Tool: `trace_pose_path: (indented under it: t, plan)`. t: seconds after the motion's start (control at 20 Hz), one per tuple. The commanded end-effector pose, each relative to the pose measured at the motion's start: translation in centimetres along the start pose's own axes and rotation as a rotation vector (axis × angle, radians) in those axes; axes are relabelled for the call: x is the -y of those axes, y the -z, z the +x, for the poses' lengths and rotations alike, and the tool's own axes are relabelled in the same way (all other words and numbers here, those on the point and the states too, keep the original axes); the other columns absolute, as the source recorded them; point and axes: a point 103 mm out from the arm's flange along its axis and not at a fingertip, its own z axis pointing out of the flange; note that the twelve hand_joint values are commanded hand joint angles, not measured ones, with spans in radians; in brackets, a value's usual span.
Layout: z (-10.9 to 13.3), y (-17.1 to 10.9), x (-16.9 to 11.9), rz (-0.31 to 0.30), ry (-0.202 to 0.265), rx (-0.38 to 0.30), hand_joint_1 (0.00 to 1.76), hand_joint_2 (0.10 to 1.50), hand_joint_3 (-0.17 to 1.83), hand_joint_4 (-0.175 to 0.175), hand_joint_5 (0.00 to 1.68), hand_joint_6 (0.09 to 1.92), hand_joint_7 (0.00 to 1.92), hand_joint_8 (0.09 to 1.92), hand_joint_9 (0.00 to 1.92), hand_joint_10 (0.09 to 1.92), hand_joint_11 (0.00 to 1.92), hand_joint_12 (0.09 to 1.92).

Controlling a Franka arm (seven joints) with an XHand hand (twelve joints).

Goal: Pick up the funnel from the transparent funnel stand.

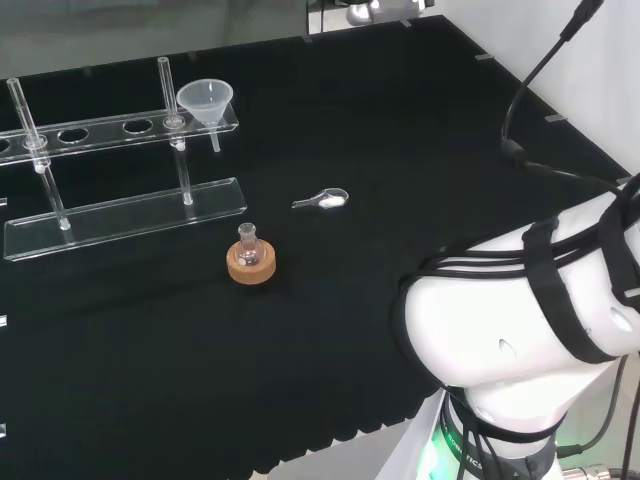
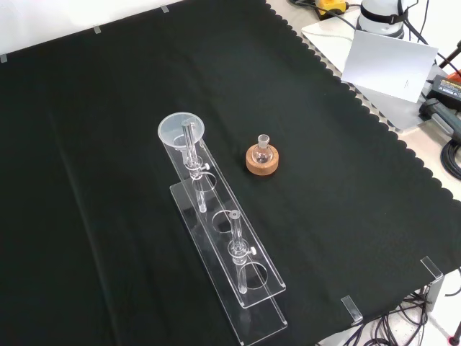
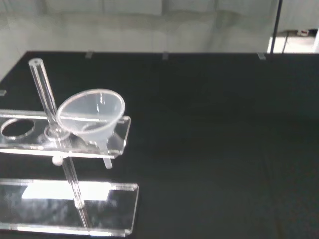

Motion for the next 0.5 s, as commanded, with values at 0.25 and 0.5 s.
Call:
trace_pose_path:
  t: [0.25,0.5]
  plan:
    - [3.8,-3.2,-4.2,-0.014,0.023,-0.005,0.21,0.63,0.12,0.037,0.0,0.09,0.0,0.09,0.0,0.09,0.0,0.09]
    - [5.6,-4.7,-6.4,0.001,0.032,-0.002,0.21,0.64,0.11,0.035,0.0,0.09,0.0,0.09,0.0,0.09,0.01,0.09]
